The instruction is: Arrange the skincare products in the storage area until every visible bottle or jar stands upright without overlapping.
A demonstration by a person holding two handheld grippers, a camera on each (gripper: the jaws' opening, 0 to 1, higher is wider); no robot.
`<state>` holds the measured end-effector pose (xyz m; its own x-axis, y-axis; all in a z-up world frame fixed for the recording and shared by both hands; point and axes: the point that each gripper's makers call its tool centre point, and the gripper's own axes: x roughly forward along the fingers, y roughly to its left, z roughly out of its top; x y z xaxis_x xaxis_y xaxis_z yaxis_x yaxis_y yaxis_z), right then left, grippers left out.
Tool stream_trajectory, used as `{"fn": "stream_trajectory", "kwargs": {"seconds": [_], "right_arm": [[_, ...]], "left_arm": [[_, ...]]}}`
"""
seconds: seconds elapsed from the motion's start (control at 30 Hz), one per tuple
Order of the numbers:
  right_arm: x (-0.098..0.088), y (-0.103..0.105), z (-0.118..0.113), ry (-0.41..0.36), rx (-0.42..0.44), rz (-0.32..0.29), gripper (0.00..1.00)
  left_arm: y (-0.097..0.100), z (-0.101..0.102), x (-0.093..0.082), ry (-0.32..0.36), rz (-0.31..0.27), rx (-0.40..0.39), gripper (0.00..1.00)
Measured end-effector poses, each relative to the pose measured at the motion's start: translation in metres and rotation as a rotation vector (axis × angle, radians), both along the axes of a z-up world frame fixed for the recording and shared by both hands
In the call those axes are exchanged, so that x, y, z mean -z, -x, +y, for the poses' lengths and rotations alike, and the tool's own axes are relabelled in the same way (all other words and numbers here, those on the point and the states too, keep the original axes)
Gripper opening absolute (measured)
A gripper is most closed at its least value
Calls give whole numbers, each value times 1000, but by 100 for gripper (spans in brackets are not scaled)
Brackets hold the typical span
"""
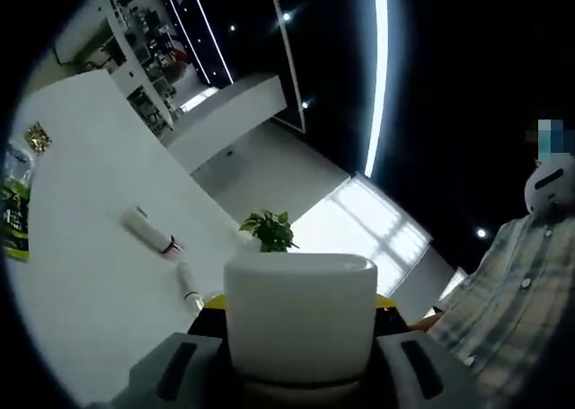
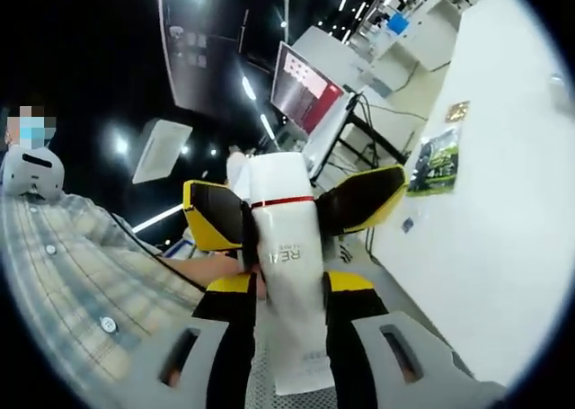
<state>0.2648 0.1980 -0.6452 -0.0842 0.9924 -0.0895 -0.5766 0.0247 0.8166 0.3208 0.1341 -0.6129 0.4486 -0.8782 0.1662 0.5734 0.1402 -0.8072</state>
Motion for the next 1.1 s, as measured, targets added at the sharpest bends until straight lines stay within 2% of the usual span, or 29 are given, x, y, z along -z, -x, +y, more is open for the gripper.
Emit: {"fn": "stream_trajectory", "kwargs": {"seconds": [0.2,0.37,0.47,0.53,0.67,0.7,0.77,0.83,0.9,1.0,1.1], "right_arm": [[-3,-1,0,-19,34,24,34],[3,6,2,-3,18,21,38],[16,21,3,52,-40,-10,45],[19,23,4,56,-36,-30,45],[26,25,3,83,-50,-29,46],[34,26,1,122,-58,-54,48],[39,29,2,142,-63,-86,52],[40,33,2,142,-78,-86,50],[40,34,1,136,-92,-114,39],[37,33,0,141,-81,-77,38],[36,26,-7,142,-75,-75,37]], "left_arm": [[-3,3,-2,21,11,-13,42],[-2,1,2,5,21,-3,42],[-3,3,2,13,28,-13,42],[-4,6,2,24,41,-20,42],[-6,6,0,31,39,-31,42],[-6,7,0,38,43,-32,42],[-7,9,0,44,47,-35,42],[-8,9,-1,50,49,-40,42],[-8,10,-1,58,52,-41,42],[-10,10,0,68,67,-42,42],[-14,12,3,78,85,-52,42]]}}
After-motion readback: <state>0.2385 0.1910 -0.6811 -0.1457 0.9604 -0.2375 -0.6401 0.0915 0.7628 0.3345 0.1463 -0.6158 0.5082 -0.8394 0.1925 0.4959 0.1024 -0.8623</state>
